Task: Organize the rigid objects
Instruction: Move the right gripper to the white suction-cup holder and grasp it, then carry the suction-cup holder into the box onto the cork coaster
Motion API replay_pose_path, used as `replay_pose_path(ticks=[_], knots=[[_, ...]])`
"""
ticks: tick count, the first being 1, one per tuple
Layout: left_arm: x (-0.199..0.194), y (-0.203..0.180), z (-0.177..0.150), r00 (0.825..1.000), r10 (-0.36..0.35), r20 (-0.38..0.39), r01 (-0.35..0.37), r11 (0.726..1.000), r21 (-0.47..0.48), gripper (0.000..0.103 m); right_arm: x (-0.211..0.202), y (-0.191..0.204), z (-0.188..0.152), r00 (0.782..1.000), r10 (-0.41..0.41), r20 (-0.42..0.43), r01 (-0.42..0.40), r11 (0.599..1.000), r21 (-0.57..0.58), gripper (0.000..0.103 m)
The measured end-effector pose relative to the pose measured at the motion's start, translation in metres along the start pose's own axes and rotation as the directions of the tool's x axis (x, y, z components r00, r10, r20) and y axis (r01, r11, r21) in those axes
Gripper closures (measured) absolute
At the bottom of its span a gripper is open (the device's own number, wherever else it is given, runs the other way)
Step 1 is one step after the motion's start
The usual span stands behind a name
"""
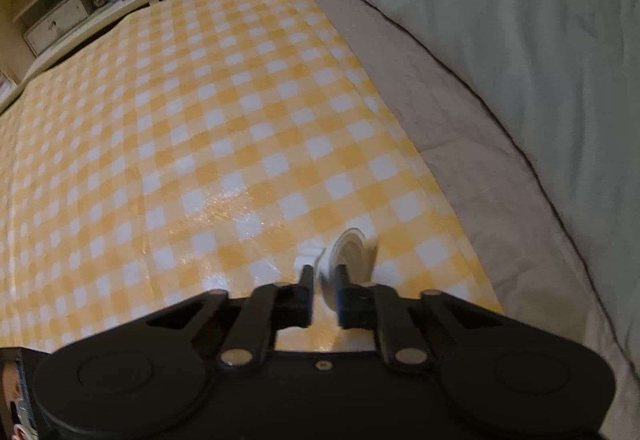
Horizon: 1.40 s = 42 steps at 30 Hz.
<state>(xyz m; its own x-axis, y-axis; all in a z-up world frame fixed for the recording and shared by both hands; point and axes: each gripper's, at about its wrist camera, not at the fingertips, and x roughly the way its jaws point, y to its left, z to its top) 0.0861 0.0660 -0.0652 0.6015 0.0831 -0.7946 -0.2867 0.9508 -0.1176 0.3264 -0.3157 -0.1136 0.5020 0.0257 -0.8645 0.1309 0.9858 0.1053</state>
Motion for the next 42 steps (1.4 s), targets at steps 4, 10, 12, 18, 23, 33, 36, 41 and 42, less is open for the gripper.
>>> replay_pose_path(ticks=[4,10,12,18,23,33,36,41,42], knots=[[0.000,0.000,0.000,1.000,0.000,0.000,0.000,1.000,0.000,0.098,-0.003,0.001,0.001,1.000,0.009,0.018,-0.009,1.000,-0.006,0.096],[0.000,0.000,0.000,1.000,0.000,0.000,0.000,1.000,0.000,0.098,-0.023,0.017,0.002,0.992,0.109,0.070,-0.106,0.993,-0.048,0.096],[0.000,0.000,0.000,1.000,0.000,0.000,0.000,1.000,-0.001,0.098,-0.031,0.028,0.000,0.985,0.155,0.082,-0.149,0.986,-0.074,0.096],[0.000,0.000,0.000,1.000,0.001,0.000,-0.001,1.000,0.000,0.098,-0.063,0.070,-0.014,0.940,0.330,0.092,-0.309,0.933,-0.184,0.096],[0.001,0.000,0.000,1.000,0.001,0.000,-0.001,1.000,0.001,0.098,-0.088,0.115,-0.036,0.888,0.455,0.061,-0.421,0.861,-0.285,0.096],[0.001,0.000,0.000,1.000,0.001,-0.001,-0.001,1.000,0.000,0.098,-0.097,0.205,-0.085,0.786,0.613,-0.086,-0.598,0.717,-0.357,0.096],[0.000,0.000,0.000,1.000,0.001,-0.001,-0.001,1.000,0.000,0.098,-0.086,0.231,-0.100,0.787,0.603,-0.132,-0.603,0.707,-0.370,0.096],[0.001,0.000,-0.001,1.000,-0.001,-0.002,0.001,1.000,-0.001,0.098,-0.065,0.257,-0.116,0.781,0.604,-0.155,-0.616,0.707,-0.348,0.096],[0.001,0.000,-0.001,1.000,-0.001,-0.002,0.001,1.000,-0.001,0.098,-0.061,0.261,-0.117,0.767,0.621,-0.160,-0.635,0.698,-0.332,0.096]])
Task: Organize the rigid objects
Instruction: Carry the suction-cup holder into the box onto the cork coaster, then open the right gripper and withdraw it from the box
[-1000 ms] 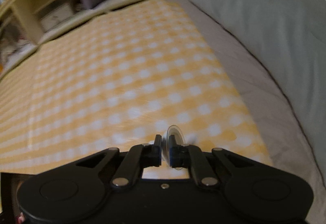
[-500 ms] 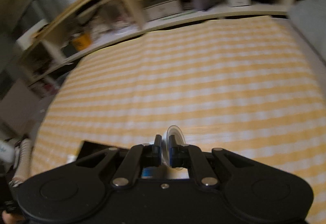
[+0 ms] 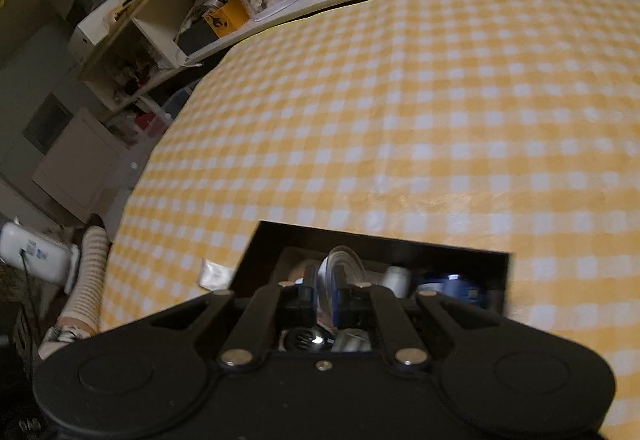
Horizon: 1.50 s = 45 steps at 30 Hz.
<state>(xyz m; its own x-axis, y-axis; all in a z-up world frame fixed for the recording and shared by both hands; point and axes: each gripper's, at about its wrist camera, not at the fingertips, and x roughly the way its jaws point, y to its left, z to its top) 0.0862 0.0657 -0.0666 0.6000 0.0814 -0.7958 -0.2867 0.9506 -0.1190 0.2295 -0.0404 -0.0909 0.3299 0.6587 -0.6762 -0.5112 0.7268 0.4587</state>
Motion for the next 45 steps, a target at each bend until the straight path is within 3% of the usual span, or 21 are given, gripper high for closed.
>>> replay_pose_path(ticks=[2,4,5,6,11,16,18,23,36,45], knots=[[0.000,0.001,0.000,1.000,-0.001,0.000,0.001,1.000,-0.001,0.097,0.003,-0.001,-0.006,0.999,0.041,0.006,-0.041,0.999,0.025,0.096],[0.000,0.001,-0.001,1.000,-0.002,-0.002,0.002,1.000,-0.001,0.097,0.009,0.002,-0.008,0.999,0.052,0.007,-0.053,0.998,0.023,0.083],[0.000,0.002,0.000,1.000,-0.002,-0.002,0.002,1.000,0.000,0.097,0.010,0.004,-0.009,0.999,0.039,0.001,-0.039,0.999,0.006,0.069],[0.000,0.002,0.000,1.000,-0.002,-0.002,0.002,1.000,-0.001,0.097,0.010,0.006,-0.010,1.000,0.021,-0.001,-0.021,1.000,-0.014,0.065],[0.000,0.001,0.001,1.000,-0.004,-0.002,0.004,1.000,-0.002,0.097,0.010,0.009,-0.009,1.000,-0.007,-0.028,0.005,0.998,-0.055,0.065],[-0.001,0.002,0.000,1.000,-0.003,-0.002,0.003,1.000,-0.001,0.097,0.010,0.010,-0.014,0.998,-0.031,-0.062,0.025,0.996,-0.086,0.040],[0.000,0.001,0.001,1.000,-0.004,-0.003,0.004,1.000,-0.002,0.098,0.010,0.011,-0.016,0.997,-0.037,-0.073,0.030,0.995,-0.097,0.023],[-0.001,0.002,0.001,1.000,-0.002,-0.003,0.002,1.000,0.000,0.097,0.005,0.013,-0.017,0.995,-0.068,-0.070,0.059,0.991,-0.122,0.000],[-0.001,0.001,0.001,1.000,-0.002,-0.005,0.002,1.000,0.005,0.097,-0.036,0.018,-0.031,0.986,-0.163,-0.030,0.154,0.968,-0.199,0.000],[-0.001,0.001,0.001,1.000,-0.001,-0.004,0.001,1.000,0.007,0.098,-0.097,0.020,-0.049,0.972,-0.205,0.119,0.219,0.967,-0.127,0.000]])
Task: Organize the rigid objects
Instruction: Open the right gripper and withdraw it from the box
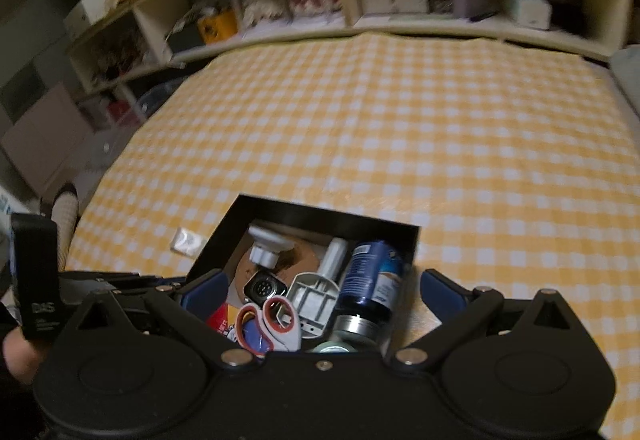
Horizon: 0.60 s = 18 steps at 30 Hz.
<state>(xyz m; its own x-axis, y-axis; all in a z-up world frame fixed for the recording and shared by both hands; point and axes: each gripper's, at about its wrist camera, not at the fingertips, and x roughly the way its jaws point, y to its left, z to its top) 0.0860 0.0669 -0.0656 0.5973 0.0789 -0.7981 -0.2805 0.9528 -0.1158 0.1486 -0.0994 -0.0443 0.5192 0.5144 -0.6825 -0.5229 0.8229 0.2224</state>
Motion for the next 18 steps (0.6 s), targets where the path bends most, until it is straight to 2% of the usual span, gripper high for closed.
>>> replay_pose_path(ticks=[6,15,18], knots=[[0.000,0.000,0.000,1.000,0.001,0.002,-0.001,1.000,0.004,0.097,-0.031,0.000,-0.022,0.996,-0.045,0.083,0.038,0.996,0.086,0.000],[-0.002,-0.001,0.000,1.000,0.001,-0.001,-0.001,1.000,0.012,0.097,-0.061,0.021,-0.069,0.979,-0.144,0.144,0.131,0.986,0.100,0.000],[-0.008,-0.001,-0.003,1.000,0.001,0.008,-0.001,1.000,0.019,0.087,-0.067,0.029,-0.086,0.972,-0.180,0.151,0.167,0.981,0.095,0.000]])
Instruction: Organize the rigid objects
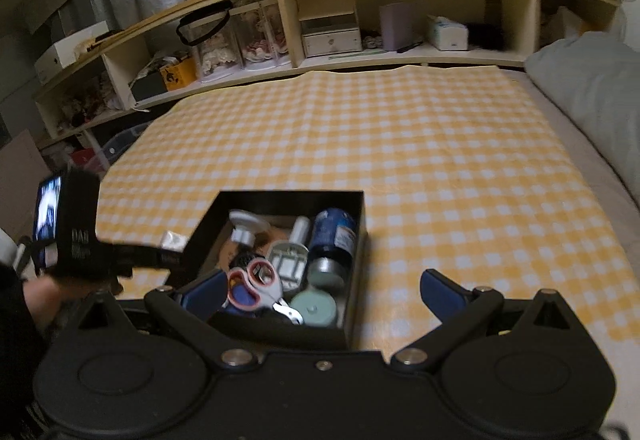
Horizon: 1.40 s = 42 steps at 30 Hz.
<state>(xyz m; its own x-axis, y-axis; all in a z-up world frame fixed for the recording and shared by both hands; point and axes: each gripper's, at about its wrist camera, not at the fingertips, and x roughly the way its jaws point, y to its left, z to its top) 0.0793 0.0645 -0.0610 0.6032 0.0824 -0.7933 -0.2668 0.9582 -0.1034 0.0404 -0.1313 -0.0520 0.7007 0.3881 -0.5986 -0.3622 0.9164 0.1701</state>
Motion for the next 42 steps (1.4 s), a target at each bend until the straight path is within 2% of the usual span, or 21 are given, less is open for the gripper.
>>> replay_pose_path(ticks=[2,4,9,12,16,25,31,42], knots=[[-0.009,0.000,-0.002,1.000,-0.006,0.022,0.005,1.000,0.007,0.059,-0.004,0.005,-0.009,1.000,-0.021,0.006,0.021,0.999,-0.026,0.000],[-0.023,-0.003,-0.006,0.998,-0.012,0.062,0.011,1.000,0.027,0.043,-0.007,0.008,-0.014,0.999,-0.036,0.016,0.037,0.998,-0.050,0.000],[-0.061,-0.010,-0.018,0.986,-0.032,0.165,0.018,0.996,0.085,0.019,-0.014,0.009,-0.019,0.997,-0.060,0.045,0.063,0.996,-0.056,0.000],[-0.082,-0.013,-0.028,0.975,-0.052,0.216,0.033,0.995,0.091,0.015,-0.017,0.007,-0.020,0.996,-0.073,0.058,0.076,0.996,-0.046,0.000],[-0.102,-0.016,-0.046,0.966,-0.082,0.247,0.060,0.994,0.094,0.010,-0.022,0.008,-0.023,0.992,-0.091,0.084,0.096,0.994,-0.057,0.000],[-0.130,-0.019,-0.076,0.950,-0.086,0.300,0.052,0.991,0.122,0.000,-0.031,0.008,-0.027,0.984,-0.131,0.118,0.137,0.989,-0.048,0.000],[-0.141,-0.013,-0.082,0.935,-0.098,0.340,0.064,0.992,0.109,0.000,-0.036,0.007,-0.031,0.979,-0.145,0.142,0.153,0.987,-0.041,0.000],[-0.140,-0.011,-0.079,0.931,-0.101,0.351,0.068,0.992,0.104,0.000,-0.037,0.006,-0.032,0.973,-0.171,0.153,0.176,0.984,-0.015,0.000]])
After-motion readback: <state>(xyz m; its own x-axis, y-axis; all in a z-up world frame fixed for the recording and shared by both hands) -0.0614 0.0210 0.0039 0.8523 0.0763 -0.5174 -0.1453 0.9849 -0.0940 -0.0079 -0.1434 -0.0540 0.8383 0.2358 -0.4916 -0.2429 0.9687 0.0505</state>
